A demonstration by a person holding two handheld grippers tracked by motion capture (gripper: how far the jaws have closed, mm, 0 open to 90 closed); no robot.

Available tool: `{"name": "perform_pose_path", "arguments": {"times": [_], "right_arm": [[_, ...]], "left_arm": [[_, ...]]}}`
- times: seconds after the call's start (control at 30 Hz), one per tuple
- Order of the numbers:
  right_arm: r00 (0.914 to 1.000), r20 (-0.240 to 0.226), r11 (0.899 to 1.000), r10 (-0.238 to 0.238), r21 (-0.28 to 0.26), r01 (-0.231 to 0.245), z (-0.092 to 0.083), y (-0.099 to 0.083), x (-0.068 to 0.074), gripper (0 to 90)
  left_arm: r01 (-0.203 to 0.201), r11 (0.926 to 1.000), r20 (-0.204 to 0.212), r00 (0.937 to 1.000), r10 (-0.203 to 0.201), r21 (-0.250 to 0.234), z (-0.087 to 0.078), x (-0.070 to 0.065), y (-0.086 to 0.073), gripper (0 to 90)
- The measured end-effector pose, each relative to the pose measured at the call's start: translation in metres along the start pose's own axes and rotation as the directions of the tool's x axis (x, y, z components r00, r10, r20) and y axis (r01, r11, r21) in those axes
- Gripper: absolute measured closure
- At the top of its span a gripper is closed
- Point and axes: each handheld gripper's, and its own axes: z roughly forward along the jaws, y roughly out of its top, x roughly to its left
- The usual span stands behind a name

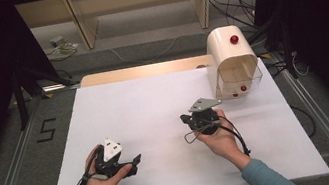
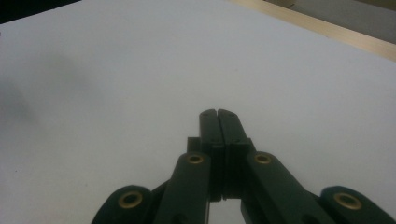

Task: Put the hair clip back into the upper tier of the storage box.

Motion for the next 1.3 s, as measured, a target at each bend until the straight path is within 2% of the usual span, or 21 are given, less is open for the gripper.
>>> {"name": "perform_pose_path", "arguments": {"times": [0.23, 0.27, 0.77, 1.3], "right_arm": [[1.0000, 0.001, 1.000, -0.001, -0.010, 0.001, -0.004, 0.001, -0.003, 90.0], [0.9999, 0.001, 1.000, 0.013, -0.007, -0.013, -0.005, 0.001, -0.002, 90.0], [1.0000, 0.001, 1.000, -0.003, -0.020, 0.003, -0.011, 0.001, -0.003, 90.0], [1.0000, 0.006, 0.999, 0.007, -0.031, -0.007, -0.018, 0.002, -0.006, 90.0]], "left_arm": [[-0.001, 1.0000, -0.001, 1.0000, 0.001, 0.000, 0.000, 0.000, 0.000, 18.3], [-0.002, 1.0000, -0.001, 1.0000, 0.002, 0.000, 0.000, 0.000, 0.000, 18.4], [0.000, 1.0000, 0.002, 1.0000, 0.000, 0.000, 0.000, -0.001, 0.000, 18.4], [-0.006, 1.0000, -0.002, 1.0000, 0.006, 0.001, -0.001, 0.000, 0.000, 18.4]]}}
